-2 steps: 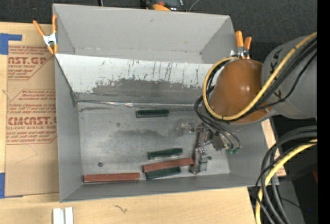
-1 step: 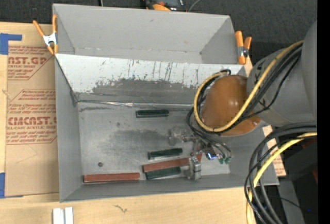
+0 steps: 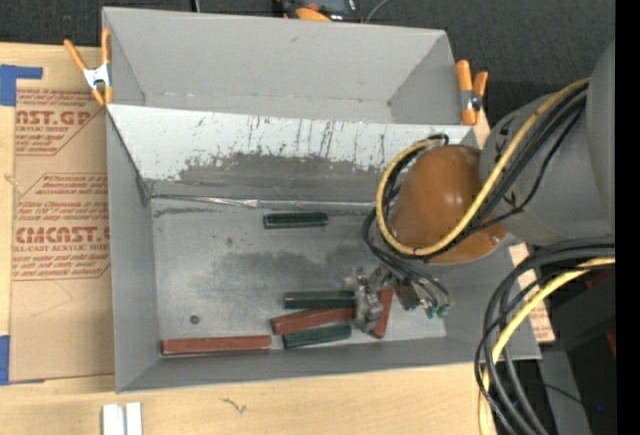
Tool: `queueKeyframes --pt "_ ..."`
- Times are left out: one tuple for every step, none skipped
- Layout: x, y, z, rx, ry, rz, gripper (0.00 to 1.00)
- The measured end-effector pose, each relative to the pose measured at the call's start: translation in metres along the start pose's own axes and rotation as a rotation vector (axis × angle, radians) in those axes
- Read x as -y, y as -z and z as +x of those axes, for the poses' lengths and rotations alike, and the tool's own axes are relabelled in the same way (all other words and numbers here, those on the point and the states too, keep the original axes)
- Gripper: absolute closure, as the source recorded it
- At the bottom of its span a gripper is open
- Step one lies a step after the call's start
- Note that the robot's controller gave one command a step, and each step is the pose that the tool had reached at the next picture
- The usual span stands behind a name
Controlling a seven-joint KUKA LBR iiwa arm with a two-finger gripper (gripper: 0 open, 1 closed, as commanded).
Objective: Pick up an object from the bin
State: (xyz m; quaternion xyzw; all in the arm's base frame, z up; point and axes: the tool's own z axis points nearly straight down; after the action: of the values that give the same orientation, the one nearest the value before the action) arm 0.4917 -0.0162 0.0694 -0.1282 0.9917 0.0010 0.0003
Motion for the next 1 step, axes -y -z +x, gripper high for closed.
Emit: queueKeyframes --pt "0.0005 0.1332 -0.0039 0.008 0.108 0.005 1.00"
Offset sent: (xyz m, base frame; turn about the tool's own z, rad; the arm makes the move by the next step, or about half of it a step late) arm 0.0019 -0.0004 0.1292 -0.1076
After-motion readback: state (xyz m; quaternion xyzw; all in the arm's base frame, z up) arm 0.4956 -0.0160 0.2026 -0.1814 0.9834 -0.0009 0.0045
